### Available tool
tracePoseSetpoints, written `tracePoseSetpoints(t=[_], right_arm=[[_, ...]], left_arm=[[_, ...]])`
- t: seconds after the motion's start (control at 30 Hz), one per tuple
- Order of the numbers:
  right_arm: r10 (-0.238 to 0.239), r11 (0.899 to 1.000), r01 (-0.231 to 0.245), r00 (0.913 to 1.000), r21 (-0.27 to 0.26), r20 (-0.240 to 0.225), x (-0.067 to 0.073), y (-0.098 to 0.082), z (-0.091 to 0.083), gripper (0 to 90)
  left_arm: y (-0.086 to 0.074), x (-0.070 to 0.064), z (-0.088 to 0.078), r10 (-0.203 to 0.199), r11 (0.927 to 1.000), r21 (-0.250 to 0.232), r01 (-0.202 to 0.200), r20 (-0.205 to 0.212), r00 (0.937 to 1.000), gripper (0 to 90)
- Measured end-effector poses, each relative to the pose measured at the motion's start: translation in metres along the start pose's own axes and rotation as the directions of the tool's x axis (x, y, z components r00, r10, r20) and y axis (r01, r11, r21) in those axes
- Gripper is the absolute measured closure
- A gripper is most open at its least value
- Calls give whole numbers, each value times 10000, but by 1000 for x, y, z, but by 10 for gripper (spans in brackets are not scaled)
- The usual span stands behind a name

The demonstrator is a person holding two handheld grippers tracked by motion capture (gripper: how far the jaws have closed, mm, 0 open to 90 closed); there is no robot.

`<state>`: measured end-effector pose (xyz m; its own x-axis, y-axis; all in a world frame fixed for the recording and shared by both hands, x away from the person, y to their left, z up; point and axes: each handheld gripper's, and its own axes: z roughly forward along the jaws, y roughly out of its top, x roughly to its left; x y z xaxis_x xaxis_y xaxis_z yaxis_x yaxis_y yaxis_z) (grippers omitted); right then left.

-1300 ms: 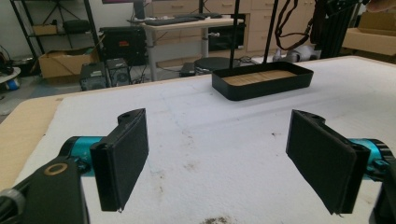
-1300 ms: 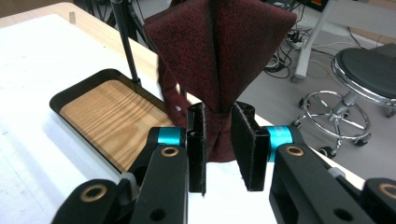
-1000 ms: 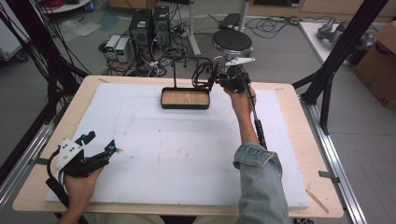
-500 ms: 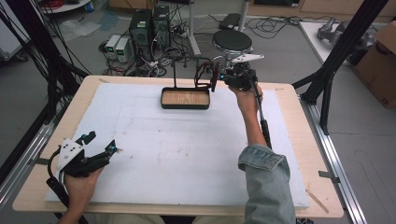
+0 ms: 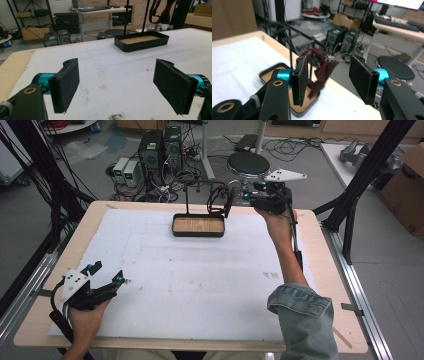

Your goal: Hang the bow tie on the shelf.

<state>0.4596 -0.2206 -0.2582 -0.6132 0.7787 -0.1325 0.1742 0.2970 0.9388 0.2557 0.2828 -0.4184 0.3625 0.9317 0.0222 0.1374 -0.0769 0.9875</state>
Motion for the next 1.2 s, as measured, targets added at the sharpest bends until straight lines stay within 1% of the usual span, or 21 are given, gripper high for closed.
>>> tracePoseSetpoints(t=[0.1, 0.2, 0.23, 0.27, 0.3, 0.33, 0.43, 0.47, 0.5, 0.53, 0.63, 0.67, 0.7, 0.73, 0.83, 0.87, 0.9, 1.0, 1.03, 1.07, 1.2], right_arm=[[-46, 9998, 47, 10000, -179, 53, 3, 4, -8, 453], [56, 9988, -48, 9999, -486, 161, 5, 10, -24, 376], [56, 9988, -48, 9999, -486, 161, 5, 10, -24, 376], [105, 9980, -89, 9996, -627, 259, 6, 12, -31, 319], [105, 9980, -89, 9996, -627, 259, 6, 12, -31, 319], [77, 9973, -53, 9995, -737, 318, 7, 13, -39, 279], [187, 9956, -156, 9993, -919, 333, 9, 13, -48, 254], [185, 9914, -123, 9987, -1302, 465, 10, 11, -58, 238], [185, 9914, -123, 9987, -1302, 465, 10, 11, -58, 238], [337, 9886, -260, 9982, -1486, 494, 11, 8, -66, 209], [394, 9870, -320, 9982, -1575, 444, 10, 5, -75, 204], [509, 9824, -419, 9977, -1822, 447, 12, 2, -84, 194], [509, 9824, -419, 9977, -1822, 447, 12, 2, -84, 194], [406, 9804, -307, 9981, -1948, 470, 13, -3, -94, 183], [381, 9786, -268, 9979, -2042, 515, 14, -7, -103, 164], [412, 9760, -289, 9978, -2159, 524, 16, -11, -112, 160], [412, 9760, -289, 9978, -2159, 524, 16, -11, -112, 160], [526, 9712, -375, 9969, -2351, 583, 19, -22, -129, 127], [526, 9712, -375, 9969, -2351, 583, 19, -22, -129, 127], [565, 9660, -401, 9968, -2554, 572, 21, -30, -137, 126], [680, 9635, -501, 9959, -2628, 593, 24, -41, -146, 126]], left_arm=[[0, 0, 1, -4, 10000, 35, 4, -17, 10000, 214], [-1, 0, 1, -15, 10000, 38, 15, -30, 10000, 214], [-1, 0, 1, -16, 10000, 52, 16, -37, 10000, 214], [-1, 0, 1, -21, 10000, 83, 21, -32, 10000, 213], [-1, 0, 1, -21, 10000, 83, 21, -32, 10000, 213], [-1, 1, 1, -35, 10000, 87, 36, -55, 10000, 213], [-1, 0, 1, -19, 9999, 121, 20, -60, 10000, 213], [-1, 0, 1, 0, 9999, 125, 0, -58, 10000, 213], [-1, 0, 1, 16, 9999, 125, -16, -53, 10000, 213], [-1, 0, 1, 20, 9999, 133, -19, -66, 10000, 213], [-2, 0, 1, 28, 9999, 158, -27, -73, 10000, 213], [-2, 0, 1, 38, 9999, 161, -36, -80, 10000, 213], [-2, -1, 1, 45, 9998, 189, -43, -77, 10000, 213], [-2, -1, 1, 53, 9998, 201, -51, -84, 10000, 213], [-2, -1, 1, 74, 9997, 218, -72, -97, 9999, 213], [-2, -1, 1, 100, 9997, 241, -98, -108, 9999, 213], [-2, -1, 1, 111, 9996, 257, -108, -111, 9999, 213], [-3, -1, 2, 101, 9996, 277, -98, -123, 9999, 213], [-3, -1, 2, 101, 9996, 277, -98, -123, 9999, 213], [-3, -1, 2, 102, 9995, 287, -99, -123, 9999, 213], [-3, -1, 2, 112, 9995, 281, -108, -133, 9998, 213]])
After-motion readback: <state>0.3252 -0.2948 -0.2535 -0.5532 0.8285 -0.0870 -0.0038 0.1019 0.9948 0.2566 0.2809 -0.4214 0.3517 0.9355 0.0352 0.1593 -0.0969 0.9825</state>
